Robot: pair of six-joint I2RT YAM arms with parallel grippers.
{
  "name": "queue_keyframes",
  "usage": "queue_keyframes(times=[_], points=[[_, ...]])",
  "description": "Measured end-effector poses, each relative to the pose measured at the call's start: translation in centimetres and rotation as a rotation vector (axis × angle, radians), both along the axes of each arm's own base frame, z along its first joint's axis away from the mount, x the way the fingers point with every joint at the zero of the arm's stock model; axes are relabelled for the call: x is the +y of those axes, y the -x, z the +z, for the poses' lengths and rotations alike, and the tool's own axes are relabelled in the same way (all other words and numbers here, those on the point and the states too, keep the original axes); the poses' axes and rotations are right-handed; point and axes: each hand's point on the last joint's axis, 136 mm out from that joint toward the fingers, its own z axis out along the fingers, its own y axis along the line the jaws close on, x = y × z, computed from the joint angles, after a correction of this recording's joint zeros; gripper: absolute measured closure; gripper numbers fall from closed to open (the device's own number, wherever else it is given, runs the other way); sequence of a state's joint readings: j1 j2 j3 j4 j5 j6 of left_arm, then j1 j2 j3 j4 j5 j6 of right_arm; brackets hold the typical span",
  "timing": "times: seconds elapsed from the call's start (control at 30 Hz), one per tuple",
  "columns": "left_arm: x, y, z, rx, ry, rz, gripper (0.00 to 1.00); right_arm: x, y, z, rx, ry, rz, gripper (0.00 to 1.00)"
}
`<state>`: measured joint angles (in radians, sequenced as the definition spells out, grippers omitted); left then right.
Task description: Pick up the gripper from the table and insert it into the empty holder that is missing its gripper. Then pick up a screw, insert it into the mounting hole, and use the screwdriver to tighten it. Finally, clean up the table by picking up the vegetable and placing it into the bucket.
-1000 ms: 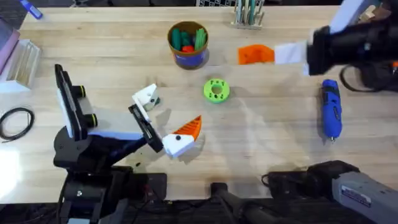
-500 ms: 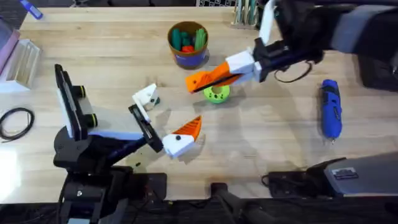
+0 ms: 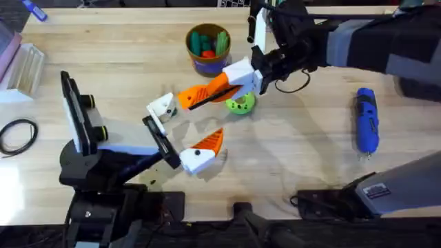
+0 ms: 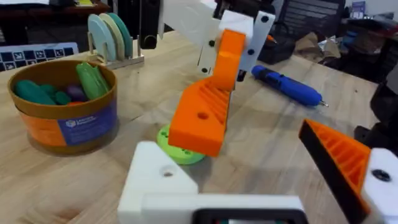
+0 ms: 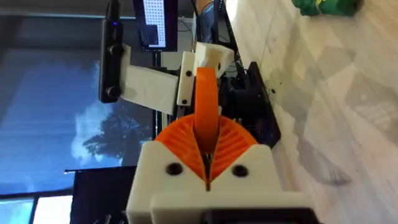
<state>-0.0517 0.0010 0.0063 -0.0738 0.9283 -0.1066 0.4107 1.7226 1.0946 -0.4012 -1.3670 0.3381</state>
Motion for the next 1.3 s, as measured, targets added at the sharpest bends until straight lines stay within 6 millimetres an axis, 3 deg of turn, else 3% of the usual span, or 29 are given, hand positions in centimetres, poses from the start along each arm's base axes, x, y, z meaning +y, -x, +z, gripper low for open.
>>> queue_keyframes(times=[0.27, 0.57, 0.8, 1.3], points=[[0.0, 0.0, 0.0, 0.0, 0.0, 0.0, 0.013, 0.1, 0.1, -0.1, 0.028, 0.016, -0.004, 0.992], [0.0, 0.0, 0.0, 0.0, 0.0, 0.0, 0.013, 1.7, 1.3, -0.5, 0.007, 0.033, 0.038, 0.992], [0.1, -0.1, 0.0, 0.003, 0.002, 0.009, 0.014, 2.1, 0.8, -1.4, 0.043, 0.035, 0.04, 0.992], [0.7, -0.9, 0.0, -0.003, -0.003, 0.061, 0.013, 3.6, -0.1, -1.0, 0.065, 0.002, 0.045, 0.992]])
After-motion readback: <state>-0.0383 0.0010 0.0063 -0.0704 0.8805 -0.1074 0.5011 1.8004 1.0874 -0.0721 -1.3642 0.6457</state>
